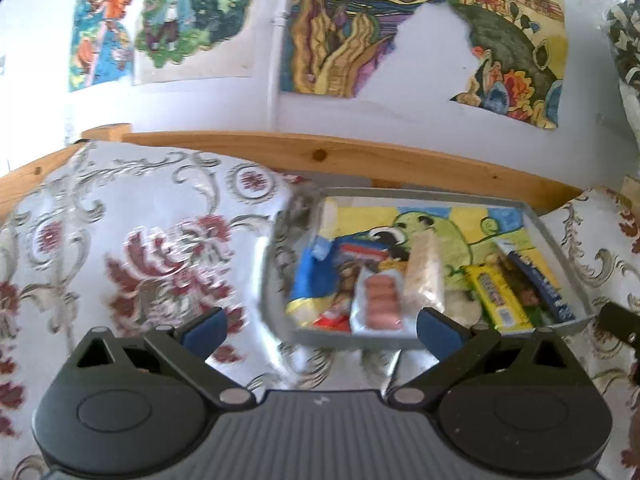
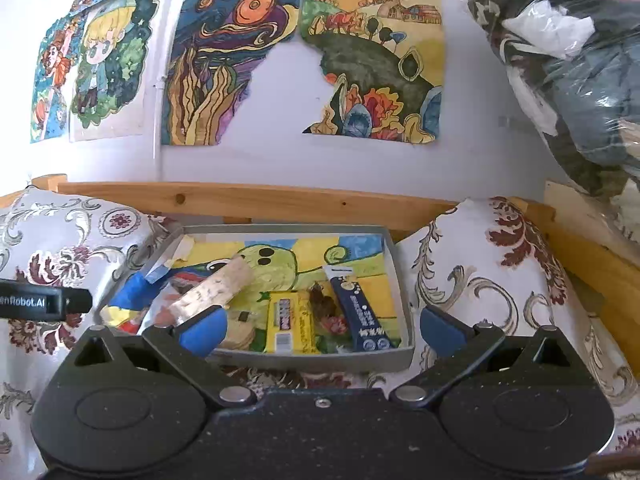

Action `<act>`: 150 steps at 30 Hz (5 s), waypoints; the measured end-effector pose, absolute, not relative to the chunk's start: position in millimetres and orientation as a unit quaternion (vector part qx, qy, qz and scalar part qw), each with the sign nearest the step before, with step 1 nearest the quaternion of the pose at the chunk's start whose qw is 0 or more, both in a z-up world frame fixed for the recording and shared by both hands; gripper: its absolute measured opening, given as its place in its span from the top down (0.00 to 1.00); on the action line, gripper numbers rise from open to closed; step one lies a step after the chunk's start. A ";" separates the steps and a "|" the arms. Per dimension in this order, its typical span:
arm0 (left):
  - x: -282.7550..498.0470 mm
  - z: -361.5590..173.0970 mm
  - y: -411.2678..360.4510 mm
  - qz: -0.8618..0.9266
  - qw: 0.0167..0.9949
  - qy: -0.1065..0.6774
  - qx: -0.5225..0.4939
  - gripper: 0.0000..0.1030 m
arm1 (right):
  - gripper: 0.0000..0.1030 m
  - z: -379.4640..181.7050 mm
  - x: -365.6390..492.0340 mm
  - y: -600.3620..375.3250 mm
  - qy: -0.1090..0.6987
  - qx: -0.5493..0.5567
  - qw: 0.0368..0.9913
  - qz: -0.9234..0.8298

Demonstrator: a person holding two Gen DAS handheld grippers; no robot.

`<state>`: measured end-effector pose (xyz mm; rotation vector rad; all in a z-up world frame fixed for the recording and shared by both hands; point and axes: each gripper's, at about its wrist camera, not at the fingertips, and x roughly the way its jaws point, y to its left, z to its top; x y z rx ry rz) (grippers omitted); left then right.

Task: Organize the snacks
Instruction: 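Move both tools back over the orange and clear snack bag, then grasp the clear snack bag with the left tool while the right tool grasps the orange, then carry the snack bag with the left tool while the right tool carries the orange into the tray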

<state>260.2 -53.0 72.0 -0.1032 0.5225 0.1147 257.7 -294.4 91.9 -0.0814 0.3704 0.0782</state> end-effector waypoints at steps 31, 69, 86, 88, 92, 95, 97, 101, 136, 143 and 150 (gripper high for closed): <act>126.7 -12.2 29.5 0.135 0.937 0.311 -0.085 0.00 | 0.01 6.7 138.4 -237.3 0.245 -0.076 0.963 0.086; 146.3 -30.9 15.6 -0.005 0.953 0.301 0.024 0.00 | 0.01 -28.5 147.6 -206.4 0.279 -0.117 0.944 0.134; 225.4 -28.7 5.3 -0.177 0.909 0.288 0.242 0.00 | 0.03 -16.6 205.4 -163.7 0.200 -0.244 0.908 0.275; 228.7 -32.2 3.0 -0.191 0.898 0.287 0.273 0.00 | 0.08 -20.4 209.7 -158.0 0.201 -0.264 0.900 0.281; 232.8 -37.0 1.7 -0.214 0.883 0.287 0.303 0.01 | 0.13 -25.5 215.1 -150.2 0.204 -0.287 0.890 0.291; 236.8 -37.9 1.2 -0.232 0.876 0.293 0.303 0.07 | 0.18 -27.5 218.3 -146.1 0.209 -0.285 0.885 0.302; 239.6 -39.3 -0.6 -0.241 0.872 0.297 0.306 0.12 | 0.23 -28.5 221.4 -143.0 0.215 -0.281 0.883 0.308; 246.7 -40.3 -2.7 -0.253 0.863 0.303 0.314 0.20 | 0.37 -31.0 227.5 -138.6 0.227 -0.275 0.879 0.317; 243.3 -10.5 0.1 -0.228 0.880 0.355 0.218 0.42 | 0.64 -16.8 217.3 -160.9 0.230 -0.198 0.900 0.311; 247.1 17.5 -17.0 -0.214 0.895 0.342 0.191 0.42 | 0.64 1.2 215.2 -181.6 0.207 -0.186 0.916 0.288; 268.6 41.1 -44.2 -0.201 0.908 0.321 0.180 0.42 | 0.64 21.1 228.5 -210.6 0.183 -0.173 0.935 0.250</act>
